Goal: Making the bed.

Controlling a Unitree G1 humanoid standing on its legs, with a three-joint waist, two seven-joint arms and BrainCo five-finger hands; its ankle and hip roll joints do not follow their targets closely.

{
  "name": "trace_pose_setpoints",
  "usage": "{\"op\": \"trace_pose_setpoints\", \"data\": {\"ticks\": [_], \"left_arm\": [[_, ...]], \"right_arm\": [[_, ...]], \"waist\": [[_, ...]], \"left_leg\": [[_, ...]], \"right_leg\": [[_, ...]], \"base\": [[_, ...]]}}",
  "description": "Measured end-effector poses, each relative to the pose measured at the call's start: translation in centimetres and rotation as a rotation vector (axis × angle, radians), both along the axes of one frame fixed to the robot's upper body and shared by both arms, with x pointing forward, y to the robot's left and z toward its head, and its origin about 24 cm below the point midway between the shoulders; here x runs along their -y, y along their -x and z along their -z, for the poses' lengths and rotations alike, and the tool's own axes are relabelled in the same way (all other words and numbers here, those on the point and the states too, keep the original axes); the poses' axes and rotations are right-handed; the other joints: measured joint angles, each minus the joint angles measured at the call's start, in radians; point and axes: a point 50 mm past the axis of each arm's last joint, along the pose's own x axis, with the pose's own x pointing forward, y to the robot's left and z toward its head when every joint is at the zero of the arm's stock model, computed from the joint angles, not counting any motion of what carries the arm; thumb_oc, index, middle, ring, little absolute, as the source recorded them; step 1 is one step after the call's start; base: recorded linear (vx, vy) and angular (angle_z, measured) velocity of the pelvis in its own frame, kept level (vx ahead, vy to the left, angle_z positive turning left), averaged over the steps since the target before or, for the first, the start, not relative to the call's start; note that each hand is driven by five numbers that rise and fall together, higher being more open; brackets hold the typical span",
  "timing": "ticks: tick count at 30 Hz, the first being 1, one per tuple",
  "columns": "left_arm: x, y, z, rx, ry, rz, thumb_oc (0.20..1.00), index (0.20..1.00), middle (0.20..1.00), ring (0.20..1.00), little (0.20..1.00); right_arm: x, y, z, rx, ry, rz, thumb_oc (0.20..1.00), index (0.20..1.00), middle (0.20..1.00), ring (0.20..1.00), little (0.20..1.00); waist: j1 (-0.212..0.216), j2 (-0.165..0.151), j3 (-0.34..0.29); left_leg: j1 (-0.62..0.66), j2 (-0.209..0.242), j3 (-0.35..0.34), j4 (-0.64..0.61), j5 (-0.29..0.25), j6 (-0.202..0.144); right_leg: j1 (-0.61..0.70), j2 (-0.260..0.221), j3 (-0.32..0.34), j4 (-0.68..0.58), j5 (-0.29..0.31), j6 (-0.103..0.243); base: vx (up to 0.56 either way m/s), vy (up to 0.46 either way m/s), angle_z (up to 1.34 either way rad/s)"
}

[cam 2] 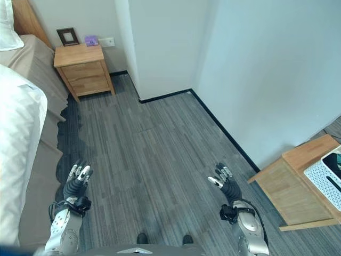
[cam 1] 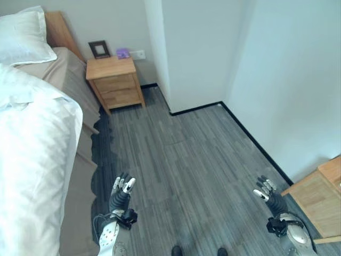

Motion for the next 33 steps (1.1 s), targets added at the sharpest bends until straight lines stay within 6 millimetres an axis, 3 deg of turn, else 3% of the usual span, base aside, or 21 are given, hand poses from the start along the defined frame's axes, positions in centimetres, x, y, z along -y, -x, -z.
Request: {"op": "trace_pose_setpoints", "data": {"ticks": [5, 7, 9, 10, 11, 14, 15, 18, 20, 22, 23, 24, 25, 26, 27, 28, 29, 30, 33], "left_arm": [[-0.3, 0.0, 0.0, -0.011, -0.01, -0.036, 1.0, 1.0, 1.0, 1.0, 1.0], [-0.4, -0.2, -0.1, -0.013, -0.023, -0.04, 1.0, 1.0, 1.0, 1.0, 1.0], [-0.6, -0.6, -0.5, 0.003, -0.045, -0.035, 1.0, 1.0, 1.0, 1.0, 1.0], [-1.2, -1.1, -1.0, 0.01, -0.085, -0.029, 1.0, 1.0, 1.0, 1.0, 1.0], [-1.4, -1.3, -1.3, 0.014, -0.104, -0.024, 1.0, 1.0, 1.0, 1.0, 1.0], [-1.4, -2.2, -2.0, 0.047, -0.115, -0.018, 1.0, 1.0, 1.0, 1.0, 1.0], [-1.1, -3.1, -2.5, 0.077, -0.107, -0.013, 1.0, 1.0, 1.0, 1.0, 1.0], [-0.6, -4.3, -3.4, 0.128, -0.093, -0.014, 1.0, 1.0, 1.0, 1.0, 1.0], [0.0, -4.4, -3.4, 0.14, -0.088, 0.0, 1.0, 1.0, 1.0, 1.0, 1.0], [0.7, -3.7, -2.5, 0.111, -0.062, -0.002, 1.0, 1.0, 1.0, 1.0, 1.0], [1.2, -3.0, -1.8, 0.089, -0.045, 0.005, 1.0, 1.0, 1.0, 1.0, 1.0], [1.3, -2.7, -1.7, 0.084, -0.042, 0.013, 1.0, 1.0, 1.0, 1.0, 1.0], [1.4, -3.4, -2.0, 0.106, -0.014, 0.007, 1.0, 1.0, 1.0, 1.0, 1.0], [1.4, -3.7, -2.3, 0.123, 0.005, 0.005, 1.0, 1.0, 1.0, 1.0, 1.0], [1.3, -3.6, -2.3, 0.121, 0.011, 0.003, 1.0, 1.0, 1.0, 1.0, 1.0], [1.2, -3.3, -1.9, 0.104, 0.017, -0.006, 1.0, 1.0, 1.0, 1.0, 1.0], [1.0, -3.0, -1.7, 0.093, 0.013, -0.012, 1.0, 1.0, 1.0, 1.0, 1.0], [1.7, -3.5, -1.9, 0.105, 0.018, 0.018, 1.0, 1.0, 1.0, 1.0, 1.0], [1.7, -3.3, -1.9, 0.104, 0.019, 0.024, 1.0, 1.0, 1.0, 1.0, 1.0]], "right_arm": [[0.0, -0.4, -0.2, 0.01, -0.004, 0.004, 1.0, 1.0, 1.0, 1.0, 1.0], [-0.1, -1.6, -0.8, 0.045, -0.016, -0.003, 1.0, 1.0, 1.0, 1.0, 1.0], [-0.2, -1.0, -0.5, 0.026, -0.023, -0.006, 1.0, 1.0, 1.0, 1.0, 1.0], [-0.5, -1.0, -0.3, 0.022, -0.038, -0.014, 1.0, 1.0, 1.0, 1.0, 1.0], [-0.6, -0.8, -0.3, 0.019, -0.042, -0.018, 1.0, 1.0, 1.0, 1.0, 1.0], [-0.5, -0.3, 0.0, 0.008, -0.045, -0.026, 1.0, 1.0, 1.0, 1.0, 1.0], [-0.5, 0.0, 0.1, 0.002, -0.047, -0.023, 1.0, 1.0, 1.0, 1.0, 1.0], [-0.8, 0.2, -0.2, 0.009, -0.054, -0.05, 1.0, 1.0, 1.0, 1.0, 1.0], [-1.0, -0.3, -0.5, 0.024, -0.059, -0.077, 1.0, 1.0, 1.0, 1.0, 1.0], [-0.7, 0.3, 0.1, -0.003, -0.068, -0.062, 1.0, 1.0, 1.0, 1.0, 1.0], [-0.4, 0.2, 0.2, -0.011, -0.057, -0.062, 1.0, 1.0, 1.0, 1.0, 1.0], [-0.3, -0.3, 0.0, 0.003, -0.058, -0.055, 1.0, 1.0, 1.0, 1.0, 1.0], [-0.2, -1.1, -0.1, 0.013, -0.087, -0.022, 1.0, 1.0, 1.0, 1.0, 1.0], [0.0, -1.5, -0.6, 0.04, -0.108, -0.007, 1.0, 1.0, 1.0, 1.0, 1.0], [0.0, -1.4, -0.7, 0.05, -0.121, 0.005, 1.0, 1.0, 1.0, 1.0, 1.0], [0.0, -1.6, -1.0, 0.067, -0.126, 0.007, 1.0, 1.0, 1.0, 1.0, 1.0], [0.1, -2.1, -1.4, 0.09, -0.12, 0.008, 1.0, 1.0, 1.0, 1.0, 1.0], [1.2, -2.3, -2.1, 0.111, -0.086, 0.031, 1.0, 1.0, 1.0, 1.0, 1.0], [1.8, -3.1, -2.9, 0.148, -0.082, 0.052, 1.0, 1.0, 1.0, 1.0, 1.0]], "waist": [[0.02, -0.011, 0.002], [0.023, 0.022, 0.033], [0.005, 0.003, 0.041], [0.0, -0.014, 0.063], [-0.006, -0.02, 0.069], [-0.017, -0.015, 0.075], [-0.034, -0.006, 0.082], [-0.041, -0.006, 0.1], [-0.061, -0.009, 0.103], [-0.067, -0.031, 0.084], [-0.063, -0.012, 0.069], [-0.062, -0.012, 0.062], [-0.059, -0.061, 0.068], [-0.041, -0.08, 0.068], [-0.022, -0.106, 0.068], [-0.003, -0.124, 0.062], [0.009, -0.124, 0.059], [0.007, -0.145, 0.062], [0.017, -0.137, 0.063]], "left_leg": [[-0.003, 0.006, 0.021, 0.0, -0.01, 0.011], [-0.006, 0.042, 0.043, 0.0, -0.011, 0.024], [-0.001, 0.028, 0.036, 0.006, -0.015, 0.035], [0.0, 0.021, 0.032, 0.022, -0.027, 0.047], [-0.005, 0.021, 0.026, 0.034, -0.031, 0.048], [-0.033, 0.015, -0.015, 0.052, -0.034, 0.044], [-0.059, 0.008, -0.059, 0.073, -0.041, 0.038], [-0.06, 0.001, -0.118, 0.085, -0.048, 0.025], [-0.028, 0.013, -0.165, 0.08, -0.068, -0.005], [0.039, 0.035, -0.208, 0.066, -0.094, -0.043], [0.058, 0.082, -0.212, 0.059, -0.104, -0.054], [0.03, 0.106, -0.213, 0.137, -0.121, -0.088], [-0.135, 0.111, -0.191, 0.47, -0.136, -0.108], [-0.258, 0.131, -0.155, 0.691, -0.086, -0.067], [-0.303, 0.16, -0.137, 0.803, -0.033, -0.042], [-0.308, 0.179, -0.124, 0.849, -0.027, -0.023], [-0.332, 0.17, -0.131, 0.879, -0.037, -0.04], [-0.346, 0.153, -0.102, 0.867, -0.058, -0.069], [-0.325, 0.085, -0.055, 0.663, -0.066, -0.087]], "right_leg": [[-0.046, 0.005, 0.028, 0.062, -0.013, 0.007], [-0.215, 0.028, 0.055, 0.355, -0.046, 0.047], [-0.274, 0.005, 0.05, 0.503, -0.068, 0.068], [-0.364, -0.007, 0.063, 0.68, -0.059, 0.064], [-0.403, -0.014, 0.066, 0.72, -0.075, 0.062], [-0.382, -0.023, 0.107, 0.435, -0.09, 0.062], [-0.338, -0.033, 0.143, 0.218, -0.082, 0.068], [-0.298, -0.035, 0.197, 0.035, -0.003, 0.062], [-0.27, -0.013, 0.2, 0.037, 0.064, 0.046], [-0.215, 0.017, 0.179, 0.151, 0.048, 0.016], [-0.209, 0.057, 0.155, 0.165, 0.013, -0.009], [-0.192, 0.087, 0.132, 0.175, -0.019, -0.025], [-0.187, 0.103, 0.083, 0.193, -0.051, -0.083], [-0.175, 0.116, 0.063, 0.192, -0.061, -0.12], [-0.154, 0.126, 0.063, 0.186, -0.045, -0.154], [-0.133, 0.136, 0.063, 0.184, -0.047, -0.166], [-0.104, 0.152, 0.068, 0.181, -0.082, -0.197], [-0.065, 0.16, 0.074, 0.162, -0.077, -0.186], [-0.022, 0.167, 0.081, 0.119, -0.058, -0.186]], "base": [[0.03, 0.111, -0.2], [0.04, 0.061, -0.48], [0.26, 0.025, 0.0], [0.47, -0.083, 0.14], [0.39, -0.092, 0.23], [0.5, -0.184, 0.53], [0.36, -0.155, 0.79], [0.48, -0.276, 0.62], [0.45, -0.322, 0.76], [0.32, -0.306, 0.62], [0.41, -0.487, 0.43], [0.54, -0.703, 0.48], [0.4, -0.537, 0.6], [0.35, -0.433, 0.38], [0.28, -0.194, -0.08], [0.28, -0.2, -0.15], [0.44, -0.169, 0.08], [0.24, -0.064, 0.18], [0.36, -0.044, -0.07]]}}
